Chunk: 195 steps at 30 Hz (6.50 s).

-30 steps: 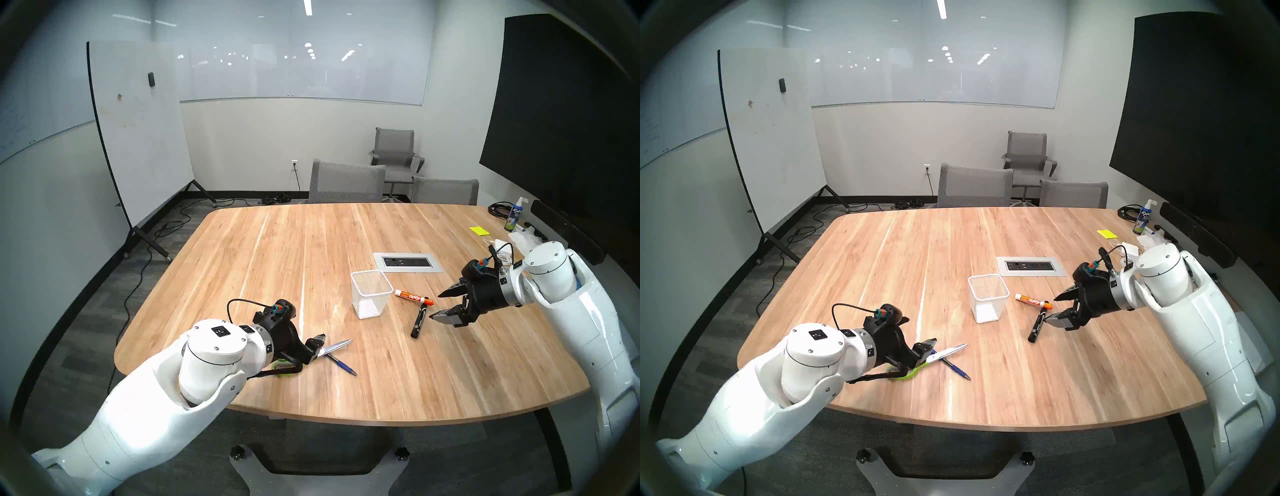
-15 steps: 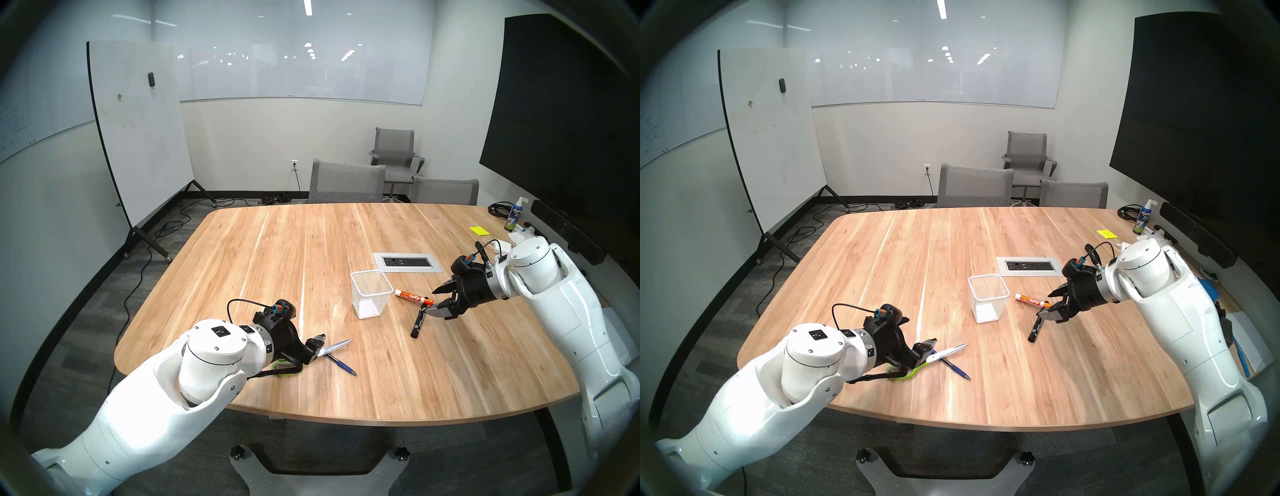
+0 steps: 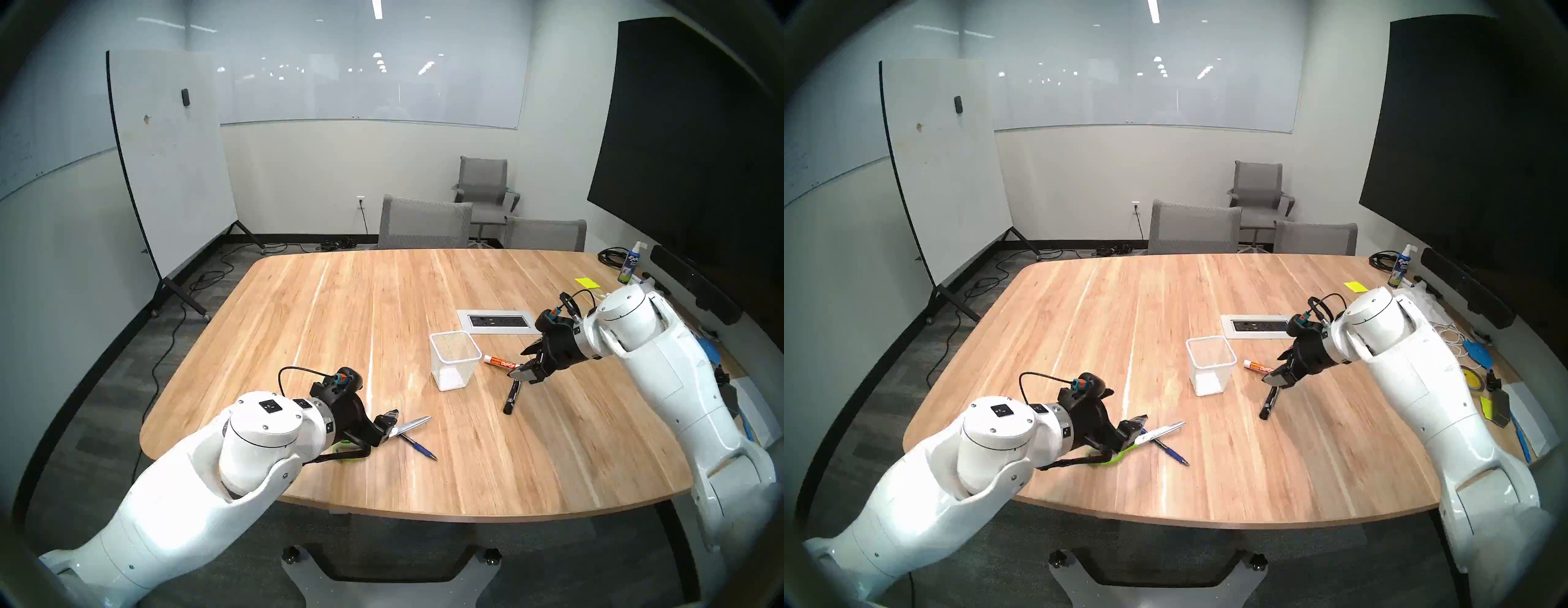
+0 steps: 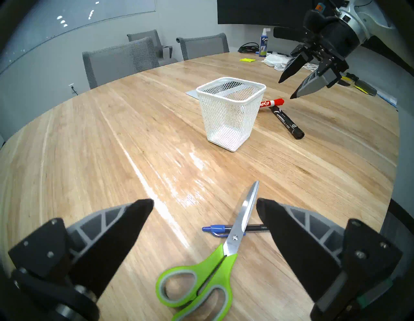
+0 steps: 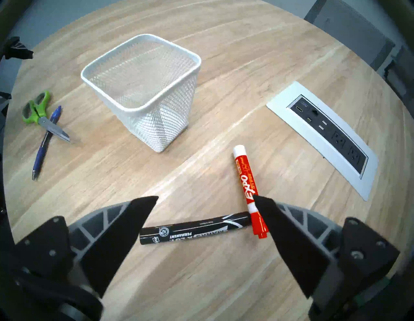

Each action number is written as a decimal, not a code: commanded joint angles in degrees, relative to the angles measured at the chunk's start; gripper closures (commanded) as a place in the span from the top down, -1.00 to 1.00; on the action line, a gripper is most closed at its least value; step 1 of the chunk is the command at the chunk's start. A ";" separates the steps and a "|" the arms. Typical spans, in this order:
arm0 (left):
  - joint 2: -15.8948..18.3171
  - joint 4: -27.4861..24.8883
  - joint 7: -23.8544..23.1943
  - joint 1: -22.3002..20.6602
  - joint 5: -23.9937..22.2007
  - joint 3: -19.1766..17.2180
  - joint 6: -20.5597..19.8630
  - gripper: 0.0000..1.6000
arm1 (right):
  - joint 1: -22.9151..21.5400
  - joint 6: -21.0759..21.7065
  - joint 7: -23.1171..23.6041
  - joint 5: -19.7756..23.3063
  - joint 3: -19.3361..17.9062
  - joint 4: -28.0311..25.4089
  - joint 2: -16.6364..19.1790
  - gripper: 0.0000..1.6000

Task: Place the pen, the marker, and the scissors into the pen holder

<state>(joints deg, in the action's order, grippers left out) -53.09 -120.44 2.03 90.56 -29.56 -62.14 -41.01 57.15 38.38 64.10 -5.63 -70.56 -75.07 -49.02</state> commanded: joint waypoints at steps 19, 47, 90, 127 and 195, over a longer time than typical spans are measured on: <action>0.05 -0.86 0.07 -0.08 0.09 -0.07 0.06 1.00 | -9.75 0.19 -0.19 -3.79 2.33 10.44 -4.46 1.00; 0.05 -0.87 0.08 -0.08 0.09 -0.07 0.06 1.00 | -13.66 -1.52 2.13 -8.89 5.54 18.61 -6.75 1.00; 0.06 -0.88 0.10 -0.07 0.09 -0.07 0.06 1.00 | -14.27 -3.80 2.48 -12.85 4.78 23.29 -8.88 -0.58; 0.06 -0.89 0.10 -0.07 0.09 -0.07 0.06 1.00 | -13.88 -4.79 3.75 -13.63 4.62 23.27 -8.48 0.49; 0.06 -0.88 0.10 -0.07 0.08 -0.06 0.06 1.00 | -16.52 -5.46 1.67 -18.34 5.51 31.55 -12.08 -0.20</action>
<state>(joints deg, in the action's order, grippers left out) -53.09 -120.44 2.04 90.57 -29.59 -62.12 -41.01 43.29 33.45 65.82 -23.53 -65.43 -45.70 -60.16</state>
